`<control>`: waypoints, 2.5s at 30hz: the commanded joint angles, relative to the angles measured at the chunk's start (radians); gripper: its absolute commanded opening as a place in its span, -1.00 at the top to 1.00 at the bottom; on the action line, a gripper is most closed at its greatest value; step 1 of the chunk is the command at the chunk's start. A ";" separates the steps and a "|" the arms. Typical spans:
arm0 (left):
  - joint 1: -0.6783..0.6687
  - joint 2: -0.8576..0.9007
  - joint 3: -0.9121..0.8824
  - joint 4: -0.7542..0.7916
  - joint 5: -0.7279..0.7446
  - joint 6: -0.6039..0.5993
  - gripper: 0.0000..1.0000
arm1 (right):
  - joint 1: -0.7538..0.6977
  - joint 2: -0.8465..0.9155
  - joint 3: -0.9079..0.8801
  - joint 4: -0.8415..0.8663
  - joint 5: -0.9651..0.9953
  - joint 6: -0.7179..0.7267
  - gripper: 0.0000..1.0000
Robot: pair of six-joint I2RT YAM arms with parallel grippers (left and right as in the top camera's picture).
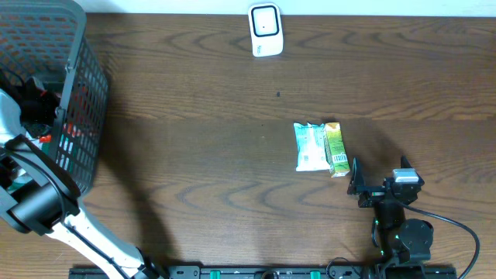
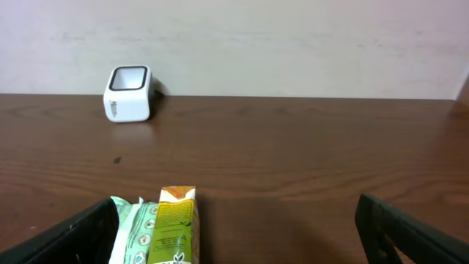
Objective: Scan the item barcode
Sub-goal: 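Move the left gripper back into the basket and grasp the red HACKS bag, then carry the red HACKS bag out and lower it left of the wipes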
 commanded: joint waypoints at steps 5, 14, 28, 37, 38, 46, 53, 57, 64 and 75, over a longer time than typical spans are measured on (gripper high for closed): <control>0.036 -0.172 0.040 0.016 -0.006 -0.114 0.85 | -0.005 -0.006 -0.002 -0.003 -0.001 0.002 -0.99; 0.084 -0.528 0.039 0.055 -0.006 -0.266 0.85 | -0.005 -0.006 -0.002 -0.003 -0.001 0.003 -0.99; -0.376 -0.714 -0.074 -0.240 0.087 -0.327 0.85 | -0.005 -0.006 -0.002 -0.003 -0.001 0.003 -0.98; -0.821 -0.639 -0.430 0.107 0.041 -0.430 0.85 | -0.005 -0.006 -0.002 -0.003 -0.001 0.003 -0.98; -0.856 -0.622 -0.455 0.142 0.009 -0.456 0.85 | -0.005 -0.006 -0.002 -0.003 -0.001 0.003 -0.99; -1.079 -0.400 -0.529 0.367 -0.075 -0.492 0.84 | -0.005 -0.006 -0.002 -0.003 -0.001 0.003 -0.98; -1.152 -0.254 -0.529 0.476 -0.069 -0.540 0.54 | -0.005 -0.006 -0.002 -0.003 -0.001 0.002 -0.99; -1.158 -0.253 -0.527 0.484 -0.067 -0.540 -0.19 | -0.005 -0.006 -0.002 -0.003 -0.001 0.002 -0.99; -1.145 -0.300 -0.491 0.459 -0.064 -0.497 -0.38 | -0.005 -0.006 -0.002 -0.003 -0.001 0.002 -0.98; -1.143 -0.394 -0.496 0.399 -0.060 -0.506 0.43 | -0.005 -0.006 -0.002 -0.003 -0.001 0.003 -0.99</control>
